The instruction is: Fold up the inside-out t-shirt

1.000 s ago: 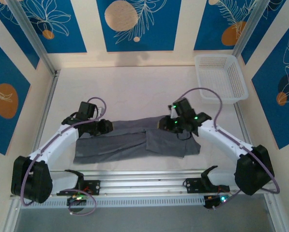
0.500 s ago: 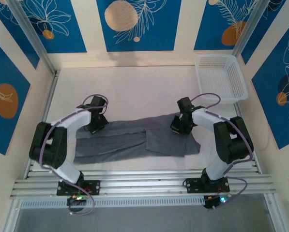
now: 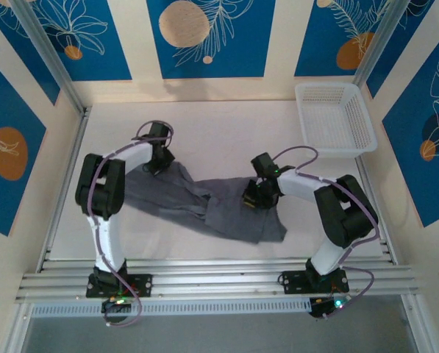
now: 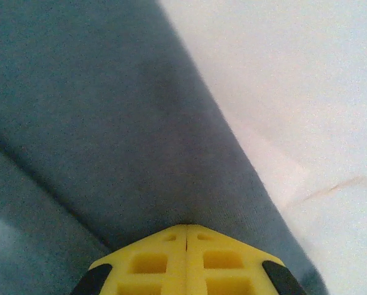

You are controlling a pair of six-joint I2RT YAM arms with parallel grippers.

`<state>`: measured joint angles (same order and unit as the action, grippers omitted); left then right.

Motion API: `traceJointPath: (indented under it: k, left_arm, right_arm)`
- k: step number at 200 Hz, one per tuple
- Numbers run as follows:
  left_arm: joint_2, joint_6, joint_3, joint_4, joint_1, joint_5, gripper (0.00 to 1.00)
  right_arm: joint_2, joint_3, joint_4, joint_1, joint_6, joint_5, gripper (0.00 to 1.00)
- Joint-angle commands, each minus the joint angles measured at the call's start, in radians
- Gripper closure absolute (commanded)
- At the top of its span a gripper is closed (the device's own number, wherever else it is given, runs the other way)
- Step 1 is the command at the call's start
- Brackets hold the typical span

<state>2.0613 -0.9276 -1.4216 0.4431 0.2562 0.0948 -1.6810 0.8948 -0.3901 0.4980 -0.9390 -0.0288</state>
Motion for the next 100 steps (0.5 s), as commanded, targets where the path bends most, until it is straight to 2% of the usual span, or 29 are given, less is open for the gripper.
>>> traceJointPath:
  k: [1,34,56,80,100]
  left_arm:
    - [0.201,0.054,-0.146,-0.099,-0.008,-0.140,1.00]
    - [0.413,0.023,-0.461,-0.143,-0.008,-0.233,1.00]
    - [0.492,0.008,-0.614,-0.145,-0.003,-0.246,1.00]
    - [0.491,-0.010,-0.672,-0.152,-0.001,-0.236,1.00]
    - [0.425,0.028,-0.671,-0.144,-0.002,-0.198,1.00]
  right_arm:
    - [-0.070,0.026,0.002,0.115,-0.123,-0.078,1.00]
    - [-0.172,0.096,0.067,0.247,-0.304,-0.179,1.00]
    - [-0.217,0.134,0.215,0.331,-0.459,-0.206,1.00]
    - [-0.261,0.225,0.282,0.414,-0.537,-0.173,0.99]
    - [-0.270,0.273,0.333,0.444,-0.534,-0.209,0.97]
